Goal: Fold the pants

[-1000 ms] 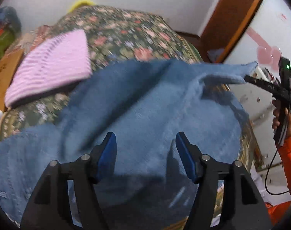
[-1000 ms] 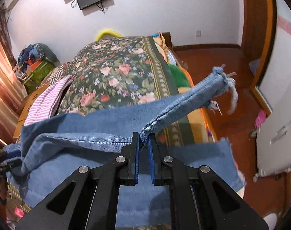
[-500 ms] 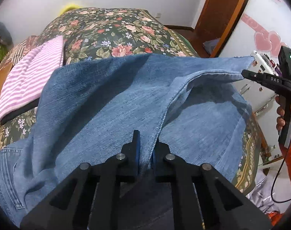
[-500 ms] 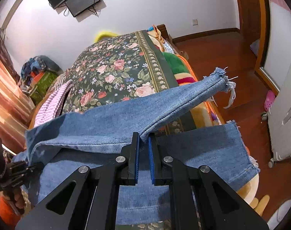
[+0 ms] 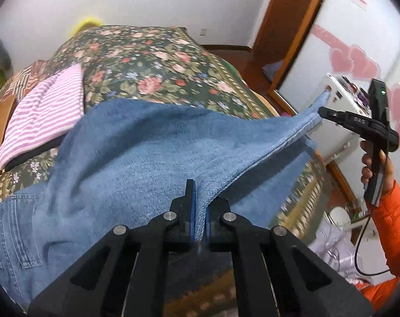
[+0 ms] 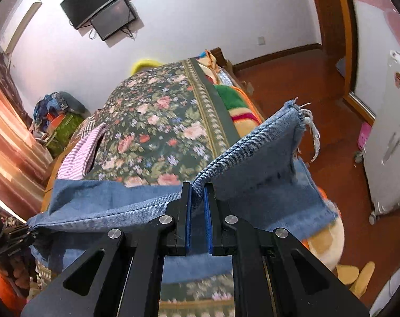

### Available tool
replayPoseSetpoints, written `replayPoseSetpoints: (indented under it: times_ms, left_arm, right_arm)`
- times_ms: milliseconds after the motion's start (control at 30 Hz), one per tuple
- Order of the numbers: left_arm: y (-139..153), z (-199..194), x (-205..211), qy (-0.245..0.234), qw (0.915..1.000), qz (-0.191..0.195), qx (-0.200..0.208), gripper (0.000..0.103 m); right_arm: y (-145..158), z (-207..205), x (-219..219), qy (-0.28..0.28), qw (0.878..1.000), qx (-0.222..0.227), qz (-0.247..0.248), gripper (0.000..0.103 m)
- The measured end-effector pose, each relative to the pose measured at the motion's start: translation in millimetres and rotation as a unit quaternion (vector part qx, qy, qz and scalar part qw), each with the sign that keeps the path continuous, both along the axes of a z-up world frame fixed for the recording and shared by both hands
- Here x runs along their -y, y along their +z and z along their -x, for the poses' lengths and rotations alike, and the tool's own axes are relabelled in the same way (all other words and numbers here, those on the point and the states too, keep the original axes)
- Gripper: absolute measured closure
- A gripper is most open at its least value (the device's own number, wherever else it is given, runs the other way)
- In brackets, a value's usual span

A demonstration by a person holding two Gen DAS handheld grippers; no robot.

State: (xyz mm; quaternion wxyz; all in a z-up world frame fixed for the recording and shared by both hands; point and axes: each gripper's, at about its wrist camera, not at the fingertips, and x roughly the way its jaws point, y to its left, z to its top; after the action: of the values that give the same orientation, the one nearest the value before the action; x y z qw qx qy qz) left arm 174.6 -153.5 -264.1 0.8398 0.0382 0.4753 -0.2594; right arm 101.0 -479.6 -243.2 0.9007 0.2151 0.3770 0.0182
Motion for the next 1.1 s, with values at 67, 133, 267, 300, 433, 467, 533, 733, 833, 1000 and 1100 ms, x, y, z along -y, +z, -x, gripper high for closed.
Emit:
replayPoseSetpoints:
  times_ms: [67, 133, 267, 300, 433, 467, 533, 733, 833, 1000, 1100]
  left_arm:
    - [-8, 8, 6, -0.012, 0.9998, -0.013, -0.007, 0.098]
    - [-20, 14, 10, -0.018, 0.9994, -0.026, -0.015, 0.098]
    - [-36, 22, 14, -0.026, 0.9985, -0.044, -0.017, 0.098]
    - [-35, 23, 15, -0.028, 0.9984, -0.048, -0.012, 0.098]
    - [-38, 24, 18, -0.031, 0.9980, -0.055, -0.008, 0.098]
    - [-38, 24, 18, -0.031, 0.9979, -0.056, -0.008, 0.098]
    - [-39, 23, 18, -0.031, 0.9979, -0.057, -0.008, 0.098]
    - [-40, 20, 18, -0.023, 0.9982, -0.054, -0.011, 0.097]
    - [-38, 19, 21, -0.023, 0.9978, -0.062, -0.006, 0.097]
    - [-29, 16, 30, -0.019, 0.9973, -0.070, 0.009, 0.097]
    - [-18, 15, 36, -0.020, 0.9975, -0.064, 0.024, 0.097]
  right_arm:
    - [-17, 7, 4, -0.003, 1.000, -0.019, -0.014, 0.095]
    - [-36, 11, 7, -0.004, 0.998, -0.046, -0.032, 0.094]
    - [-67, 20, 15, -0.014, 0.994, -0.088, -0.067, 0.084]
    - [-72, 21, 19, -0.021, 0.993, -0.093, -0.071, 0.076]
    - [-70, 24, 36, -0.070, 0.993, -0.081, -0.047, 0.056]
    - [-70, 23, 43, -0.078, 0.993, -0.077, -0.052, 0.056]
    - [-73, 19, 54, -0.087, 0.991, -0.074, -0.070, 0.056]
    - [-86, 0, 68, -0.113, 0.988, -0.090, -0.059, 0.084]
    - [-72, -2, 68, -0.104, 0.992, -0.062, -0.041, 0.091]
    - [-39, -10, 71, -0.091, 0.996, -0.019, -0.012, 0.093]
    - [-24, -16, 77, -0.090, 0.996, -0.008, 0.002, 0.094]
